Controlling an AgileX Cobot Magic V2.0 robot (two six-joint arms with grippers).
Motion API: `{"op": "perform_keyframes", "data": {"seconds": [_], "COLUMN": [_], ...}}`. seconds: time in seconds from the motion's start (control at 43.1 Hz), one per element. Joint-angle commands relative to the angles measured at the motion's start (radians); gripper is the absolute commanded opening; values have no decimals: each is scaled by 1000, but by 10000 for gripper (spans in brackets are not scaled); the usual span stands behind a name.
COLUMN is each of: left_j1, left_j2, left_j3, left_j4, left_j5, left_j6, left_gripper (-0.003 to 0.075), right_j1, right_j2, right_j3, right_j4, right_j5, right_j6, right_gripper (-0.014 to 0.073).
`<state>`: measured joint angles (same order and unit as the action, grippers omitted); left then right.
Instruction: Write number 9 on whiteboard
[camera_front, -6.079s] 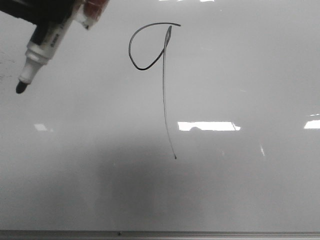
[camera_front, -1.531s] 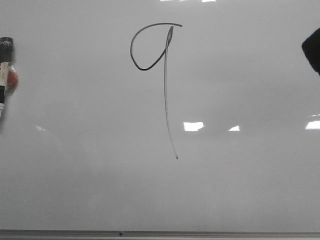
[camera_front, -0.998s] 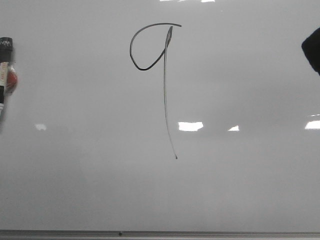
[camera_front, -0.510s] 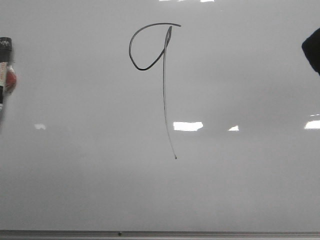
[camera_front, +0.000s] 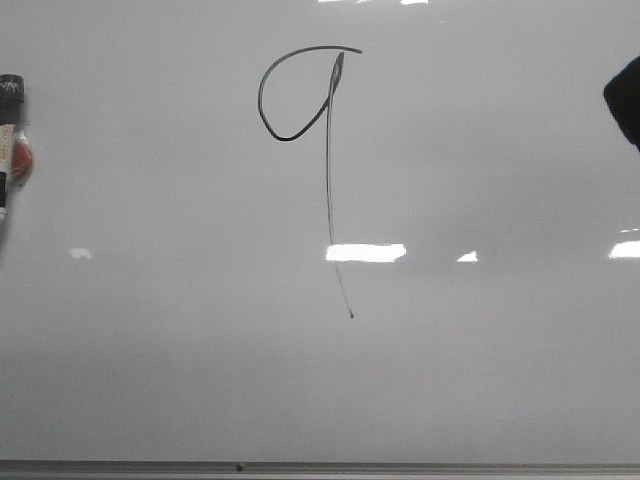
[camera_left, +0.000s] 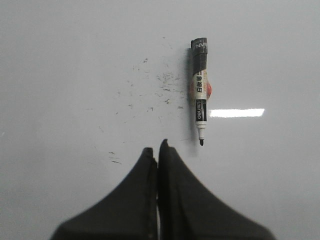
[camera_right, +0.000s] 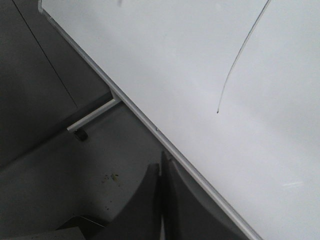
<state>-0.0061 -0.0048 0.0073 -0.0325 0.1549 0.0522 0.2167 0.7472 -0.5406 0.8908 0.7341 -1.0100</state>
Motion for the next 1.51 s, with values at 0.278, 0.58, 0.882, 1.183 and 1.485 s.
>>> {"op": "perform_keyframes", "data": {"seconds": [0.278, 0.58, 0.882, 1.183, 1.485], "left_j1": [0, 0, 0, 0, 0], "left_j2": [-19, -19, -19, -19, -19], "left_j3": [1, 1, 1, 1, 1], "left_j4": [1, 1, 1, 1, 1], "left_j5": [-89, -89, -89, -89, -89], "left_j6": [-8, -8, -8, -8, -8], "left_gripper": [-19, -19, -19, -19, -19], "right_j1": [-5, -29, -212, -225, -224], "right_j2": [-121, -333, -613, -780, -776], "right_j3": [-20, 234, 518, 564, 564], "right_j4": [-185, -662, -750, -809, -809], "right_j5": [-258, -686, -734, -642, -647], "right_j6": [101, 725, 830, 909, 909], "right_gripper": [-67, -67, -67, -67, -67]}}
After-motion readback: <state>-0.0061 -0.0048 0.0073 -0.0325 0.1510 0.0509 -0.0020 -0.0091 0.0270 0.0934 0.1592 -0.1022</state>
